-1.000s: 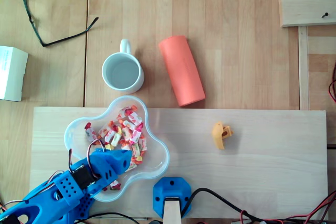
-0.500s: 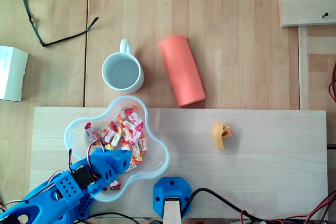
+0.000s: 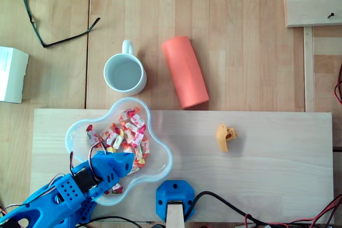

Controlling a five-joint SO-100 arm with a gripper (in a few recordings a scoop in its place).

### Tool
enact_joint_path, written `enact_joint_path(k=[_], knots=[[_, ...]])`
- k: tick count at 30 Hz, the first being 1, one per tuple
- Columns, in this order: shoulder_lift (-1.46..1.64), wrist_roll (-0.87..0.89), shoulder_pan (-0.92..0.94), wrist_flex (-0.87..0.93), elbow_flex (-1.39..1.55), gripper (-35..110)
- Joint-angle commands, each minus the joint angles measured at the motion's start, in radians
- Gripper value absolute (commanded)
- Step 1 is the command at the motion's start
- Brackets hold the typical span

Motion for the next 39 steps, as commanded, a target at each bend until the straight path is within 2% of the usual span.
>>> enact_joint_path(k=[1, 20, 30, 39], knots=[[0.012, -0.009, 0.0, 0.0, -0.031, -2], [0.018, -0.026, 0.0, -0.003, 0.021, 0], [0.021, -0.011, 0.0, -0.003, 0.018, 12], [0.012, -0.021, 0.006, -0.003, 0.041, 11]])
